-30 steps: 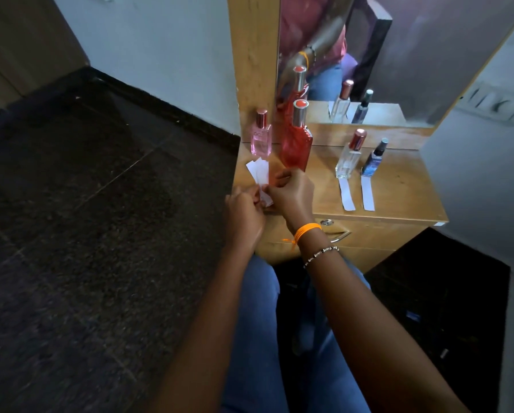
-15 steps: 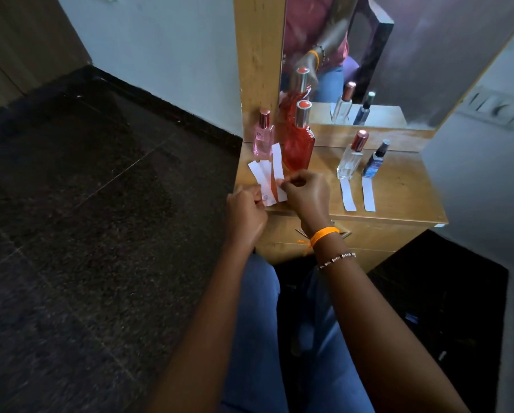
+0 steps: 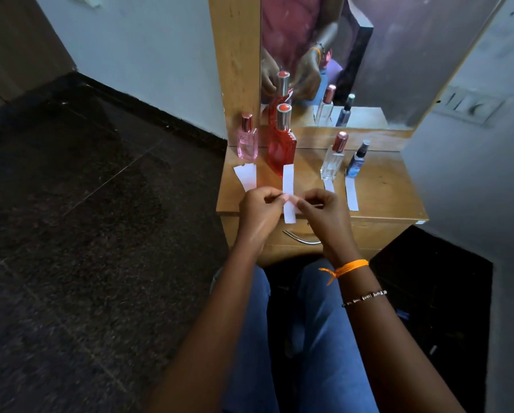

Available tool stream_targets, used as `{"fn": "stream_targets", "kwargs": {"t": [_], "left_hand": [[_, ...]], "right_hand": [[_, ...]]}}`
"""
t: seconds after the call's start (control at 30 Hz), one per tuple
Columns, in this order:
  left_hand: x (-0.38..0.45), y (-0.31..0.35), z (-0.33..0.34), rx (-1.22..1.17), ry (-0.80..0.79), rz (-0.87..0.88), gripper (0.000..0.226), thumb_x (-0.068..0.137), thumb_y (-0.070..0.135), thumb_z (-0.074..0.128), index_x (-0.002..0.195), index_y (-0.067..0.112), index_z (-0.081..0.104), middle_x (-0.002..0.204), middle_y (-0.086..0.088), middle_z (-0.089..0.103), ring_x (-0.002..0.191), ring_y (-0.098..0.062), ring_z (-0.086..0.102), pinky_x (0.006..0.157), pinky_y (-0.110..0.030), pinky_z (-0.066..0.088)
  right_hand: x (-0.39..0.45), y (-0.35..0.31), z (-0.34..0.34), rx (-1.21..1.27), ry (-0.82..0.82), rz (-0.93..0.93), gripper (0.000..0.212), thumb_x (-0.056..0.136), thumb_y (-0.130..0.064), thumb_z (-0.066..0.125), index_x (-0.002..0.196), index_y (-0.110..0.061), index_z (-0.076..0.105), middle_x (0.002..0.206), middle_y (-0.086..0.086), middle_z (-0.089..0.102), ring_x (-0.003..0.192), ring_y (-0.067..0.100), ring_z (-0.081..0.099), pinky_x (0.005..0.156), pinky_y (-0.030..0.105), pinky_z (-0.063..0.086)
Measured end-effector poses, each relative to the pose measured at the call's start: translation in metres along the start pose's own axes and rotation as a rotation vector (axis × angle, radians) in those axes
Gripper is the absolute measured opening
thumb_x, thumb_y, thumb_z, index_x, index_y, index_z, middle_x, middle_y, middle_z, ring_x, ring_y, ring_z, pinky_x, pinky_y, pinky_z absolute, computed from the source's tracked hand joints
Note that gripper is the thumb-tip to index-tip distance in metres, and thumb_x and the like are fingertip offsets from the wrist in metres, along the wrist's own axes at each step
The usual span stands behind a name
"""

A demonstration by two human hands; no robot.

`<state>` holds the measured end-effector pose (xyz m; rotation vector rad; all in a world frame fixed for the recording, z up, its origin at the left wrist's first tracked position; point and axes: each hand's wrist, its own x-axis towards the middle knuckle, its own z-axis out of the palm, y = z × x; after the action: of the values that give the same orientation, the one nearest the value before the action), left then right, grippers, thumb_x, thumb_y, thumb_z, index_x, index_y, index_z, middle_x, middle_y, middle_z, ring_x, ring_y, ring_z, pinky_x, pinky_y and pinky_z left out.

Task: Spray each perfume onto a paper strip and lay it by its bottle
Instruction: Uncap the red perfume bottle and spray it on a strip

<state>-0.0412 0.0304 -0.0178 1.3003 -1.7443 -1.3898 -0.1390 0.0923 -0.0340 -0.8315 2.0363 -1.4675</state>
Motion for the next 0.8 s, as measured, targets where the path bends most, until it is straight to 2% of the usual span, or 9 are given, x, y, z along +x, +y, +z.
{"fn": "stream_targets", "kwargs": {"t": [0.03, 0.1, 0.2, 0.27, 0.33, 0.43, 0.63, 0.73, 0.8], "left_hand": [[0.001, 0.000, 0.000, 0.008, 0.005, -0.009, 0.013, 0.086, 0.015, 0.062, 0.093, 0.009, 0.070, 0.085, 0.002, 0.066, 0.083, -0.010, 0.060, 0.079, -0.025, 0.049], [0.002, 0.001, -0.002, 0.028, 0.017, -0.022, 0.012, 0.085, 0.014, 0.063, 0.094, 0.009, 0.070, 0.085, 0.002, 0.065, 0.082, -0.010, 0.060, 0.081, -0.027, 0.050], [0.005, 0.000, -0.005, 0.057, 0.023, -0.013, 0.009, 0.084, 0.011, 0.064, 0.090, 0.008, 0.070, 0.087, -0.002, 0.067, 0.080, -0.012, 0.060, 0.078, -0.026, 0.048], [0.007, 0.000, -0.006, 0.088, 0.032, -0.001, 0.009, 0.082, 0.010, 0.066, 0.090, 0.008, 0.069, 0.090, -0.007, 0.070, 0.083, -0.017, 0.063, 0.080, -0.030, 0.050], [0.011, 0.000, -0.009, 0.089, 0.060, 0.004, 0.012, 0.078, 0.009, 0.069, 0.090, 0.009, 0.068, 0.088, -0.006, 0.070, 0.086, -0.023, 0.066, 0.083, -0.035, 0.053], [0.014, 0.001, -0.011, 0.110, 0.080, 0.017, 0.016, 0.076, 0.008, 0.071, 0.089, 0.013, 0.061, 0.079, 0.002, 0.063, 0.083, -0.020, 0.066, 0.079, -0.032, 0.052], [0.021, 0.001, -0.001, 0.163, 0.084, 0.096, 0.006, 0.080, 0.008, 0.066, 0.081, 0.014, 0.067, 0.078, 0.003, 0.067, 0.079, -0.012, 0.062, 0.073, -0.024, 0.049], [0.025, 0.003, 0.011, 0.205, 0.089, 0.148, 0.007, 0.081, 0.006, 0.065, 0.086, 0.008, 0.070, 0.087, -0.006, 0.073, 0.077, -0.009, 0.061, 0.066, -0.013, 0.042], [0.029, 0.003, 0.019, 0.263, 0.094, 0.167, 0.009, 0.081, 0.004, 0.065, 0.086, 0.007, 0.070, 0.088, -0.008, 0.073, 0.080, -0.014, 0.065, 0.068, -0.016, 0.044]], "right_hand": [[0.003, -0.003, 0.000, -0.025, 0.056, -0.026, 0.009, 0.081, -0.021, 0.071, 0.081, -0.014, 0.065, 0.075, -0.001, 0.065, 0.073, 0.014, 0.060, 0.068, 0.035, 0.050], [0.013, -0.012, 0.005, -0.089, 0.141, -0.125, 0.022, 0.084, -0.019, 0.068, 0.102, -0.008, 0.063, 0.096, 0.007, 0.068, 0.085, 0.015, 0.060, 0.075, 0.030, 0.049], [0.035, -0.030, 0.020, -0.096, 0.126, -0.247, 0.038, 0.083, -0.016, 0.069, 0.118, -0.006, 0.057, 0.113, 0.009, 0.067, 0.100, 0.015, 0.060, 0.083, 0.015, 0.041], [0.051, -0.036, 0.031, -0.126, 0.110, -0.275, 0.040, 0.081, -0.015, 0.071, 0.117, -0.007, 0.057, 0.110, 0.009, 0.069, 0.100, 0.019, 0.063, 0.080, 0.016, 0.042], [0.063, -0.038, 0.038, -0.206, 0.131, -0.275, 0.033, 0.079, -0.015, 0.070, 0.110, -0.007, 0.061, 0.102, 0.011, 0.071, 0.093, 0.026, 0.065, 0.073, 0.027, 0.045], [0.067, -0.034, 0.042, -0.232, 0.181, -0.274, 0.022, 0.081, -0.011, 0.065, 0.102, -0.005, 0.063, 0.094, 0.014, 0.072, 0.087, 0.031, 0.065, 0.065, 0.029, 0.041], [0.011, -0.019, 0.012, -0.099, 0.372, -0.412, 0.036, 0.087, -0.007, 0.057, 0.123, -0.010, 0.056, 0.110, 0.000, 0.066, 0.098, 0.012, 0.060, 0.083, 0.018, 0.043], [-0.013, -0.008, -0.008, -0.086, 0.425, -0.382, 0.037, 0.087, -0.007, 0.059, 0.124, -0.009, 0.054, 0.115, 0.006, 0.066, 0.103, 0.017, 0.063, 0.089, 0.022, 0.047], [-0.021, 0.000, -0.017, -0.072, 0.388, -0.382, 0.036, 0.087, -0.008, 0.059, 0.123, -0.008, 0.055, 0.111, 0.005, 0.066, 0.099, 0.019, 0.064, 0.087, 0.034, 0.052]]}}
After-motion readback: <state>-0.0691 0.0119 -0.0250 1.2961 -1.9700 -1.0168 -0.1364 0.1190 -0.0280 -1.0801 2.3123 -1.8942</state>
